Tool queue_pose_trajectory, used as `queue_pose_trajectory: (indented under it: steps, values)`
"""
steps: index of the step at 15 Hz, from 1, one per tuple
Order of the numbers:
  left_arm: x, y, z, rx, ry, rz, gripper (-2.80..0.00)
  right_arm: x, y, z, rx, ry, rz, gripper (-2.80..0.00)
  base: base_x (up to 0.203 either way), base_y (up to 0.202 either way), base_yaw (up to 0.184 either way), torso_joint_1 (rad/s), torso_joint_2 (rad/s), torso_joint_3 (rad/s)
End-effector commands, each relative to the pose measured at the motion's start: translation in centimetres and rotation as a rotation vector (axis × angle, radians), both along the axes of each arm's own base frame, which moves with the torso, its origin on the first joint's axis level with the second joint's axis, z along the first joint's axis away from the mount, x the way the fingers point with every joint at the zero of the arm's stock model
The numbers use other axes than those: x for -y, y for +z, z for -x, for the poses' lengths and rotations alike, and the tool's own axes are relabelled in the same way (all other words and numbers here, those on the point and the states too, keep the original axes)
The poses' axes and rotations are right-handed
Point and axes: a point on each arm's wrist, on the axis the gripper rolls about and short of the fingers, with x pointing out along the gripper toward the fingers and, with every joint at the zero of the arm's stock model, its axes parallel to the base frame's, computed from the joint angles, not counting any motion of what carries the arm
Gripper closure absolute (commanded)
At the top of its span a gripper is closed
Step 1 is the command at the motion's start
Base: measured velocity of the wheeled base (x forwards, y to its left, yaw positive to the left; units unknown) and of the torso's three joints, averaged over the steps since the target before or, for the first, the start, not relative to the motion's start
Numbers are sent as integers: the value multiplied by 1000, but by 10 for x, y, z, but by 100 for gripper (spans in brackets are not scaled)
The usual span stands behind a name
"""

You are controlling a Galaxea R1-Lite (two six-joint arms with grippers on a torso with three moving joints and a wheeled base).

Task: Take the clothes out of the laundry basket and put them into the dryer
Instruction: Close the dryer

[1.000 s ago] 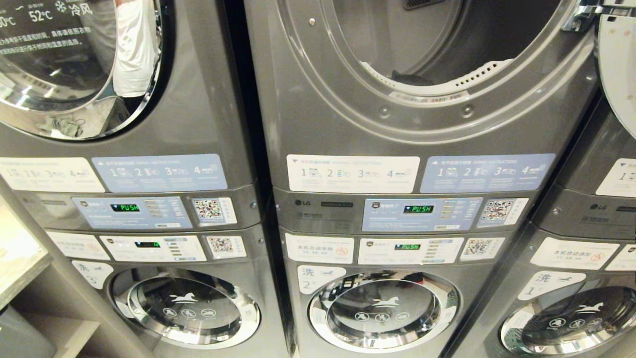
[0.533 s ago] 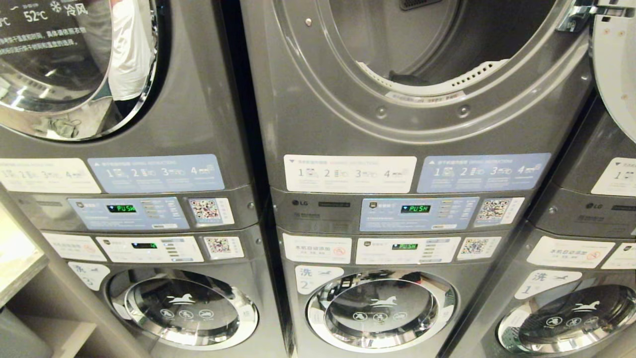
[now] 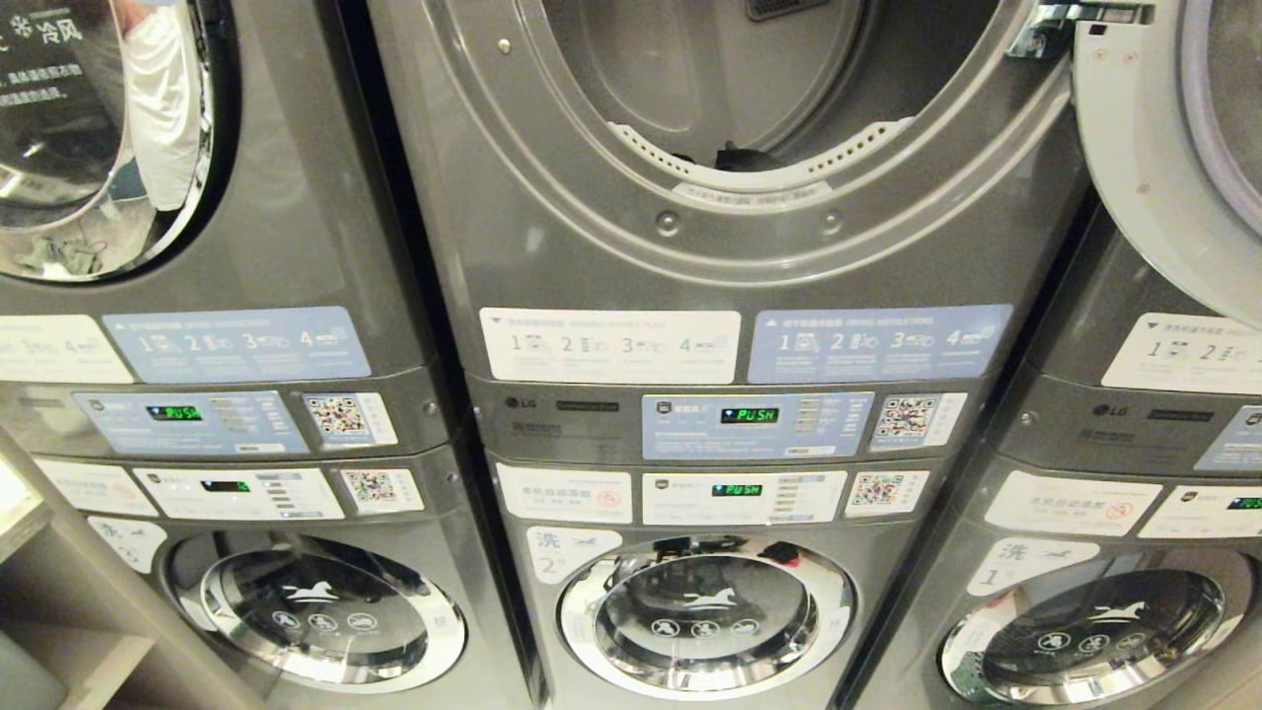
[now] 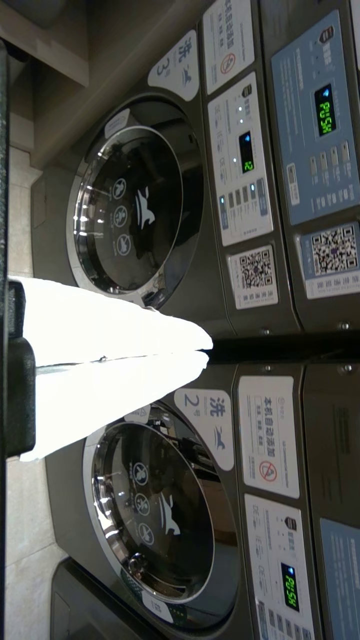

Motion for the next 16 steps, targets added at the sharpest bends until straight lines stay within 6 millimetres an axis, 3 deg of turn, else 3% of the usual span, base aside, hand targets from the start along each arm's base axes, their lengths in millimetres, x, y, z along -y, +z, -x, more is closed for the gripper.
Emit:
queue_pose_trajectory:
  steps: [1, 16]
  values:
    - [0, 0, 0, 0, 0, -1, 0, 0, 0, 0, 0, 0, 0, 0, 0, -193, 0, 2, 2, 0]
    - [0, 0, 0, 0, 0, -1, 0, 0, 0, 0, 0, -1, -2, 0, 0, -193, 1, 3, 3, 2]
